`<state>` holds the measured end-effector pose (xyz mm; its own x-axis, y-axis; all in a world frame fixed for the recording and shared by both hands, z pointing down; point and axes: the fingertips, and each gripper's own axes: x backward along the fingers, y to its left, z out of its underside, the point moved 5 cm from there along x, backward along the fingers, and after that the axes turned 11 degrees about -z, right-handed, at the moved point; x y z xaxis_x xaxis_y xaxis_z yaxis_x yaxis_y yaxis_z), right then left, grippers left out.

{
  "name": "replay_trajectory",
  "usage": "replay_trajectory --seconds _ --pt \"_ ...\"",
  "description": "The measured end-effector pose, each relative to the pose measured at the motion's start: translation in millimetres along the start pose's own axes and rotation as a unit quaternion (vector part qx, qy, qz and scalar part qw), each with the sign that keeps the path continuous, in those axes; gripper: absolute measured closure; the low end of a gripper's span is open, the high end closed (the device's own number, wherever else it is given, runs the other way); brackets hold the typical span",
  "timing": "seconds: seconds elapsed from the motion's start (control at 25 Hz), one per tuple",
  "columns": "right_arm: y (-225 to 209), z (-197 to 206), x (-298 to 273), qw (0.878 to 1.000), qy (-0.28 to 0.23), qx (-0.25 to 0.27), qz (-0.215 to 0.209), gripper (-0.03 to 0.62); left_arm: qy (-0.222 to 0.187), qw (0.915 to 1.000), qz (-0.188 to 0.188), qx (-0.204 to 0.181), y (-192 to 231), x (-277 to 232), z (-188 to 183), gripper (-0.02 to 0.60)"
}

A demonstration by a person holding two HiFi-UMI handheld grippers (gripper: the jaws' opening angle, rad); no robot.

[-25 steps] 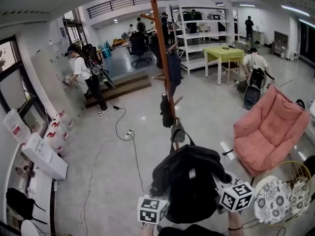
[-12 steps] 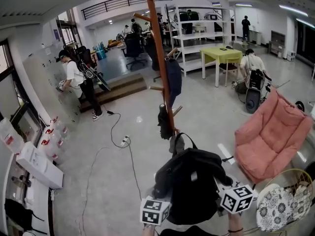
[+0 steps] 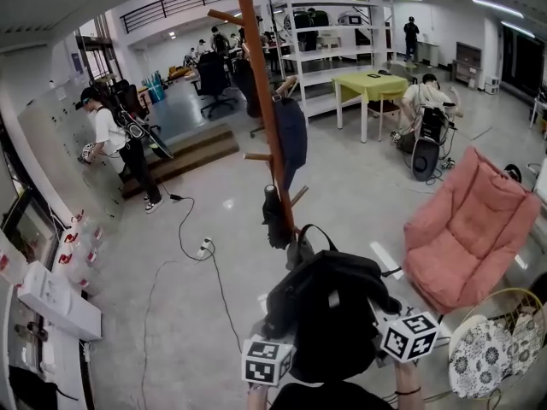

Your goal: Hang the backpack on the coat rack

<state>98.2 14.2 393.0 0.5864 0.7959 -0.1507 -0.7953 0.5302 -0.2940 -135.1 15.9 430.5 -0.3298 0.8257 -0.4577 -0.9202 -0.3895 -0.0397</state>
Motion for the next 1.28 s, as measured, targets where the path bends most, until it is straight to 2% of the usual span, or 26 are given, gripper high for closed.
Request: replay_trajectory --seconds 0.32,0.6,0.92,1.28 --pt "-23.8 -1.7 -37.8 1.000 -0.001 -0.003 0.004 0.559 0.007 1.0000 0.000 -0.007 19.4 -38.7 -9.3 0.468" --pt "-50.4 -5.4 -69.6 1.000 0.022 -0.005 -0.010 0.559 0.028 0.9996 -0.009 0.000 29.7 -72.4 -10.8 0.468" --pt "-89.9 4.2 -110.1 0.998 0.053 -0.025 -0.034 0.559 0.067 0.9971 -0.025 0.026 37.3 -118.0 -4.6 0.468" --pt "-133.5 25.3 -152.7 0.992 0.104 -0.041 -0.060 0.559 0.121 0.9903 -0.051 0.044 40.3 -166.8 8.5 0.469"
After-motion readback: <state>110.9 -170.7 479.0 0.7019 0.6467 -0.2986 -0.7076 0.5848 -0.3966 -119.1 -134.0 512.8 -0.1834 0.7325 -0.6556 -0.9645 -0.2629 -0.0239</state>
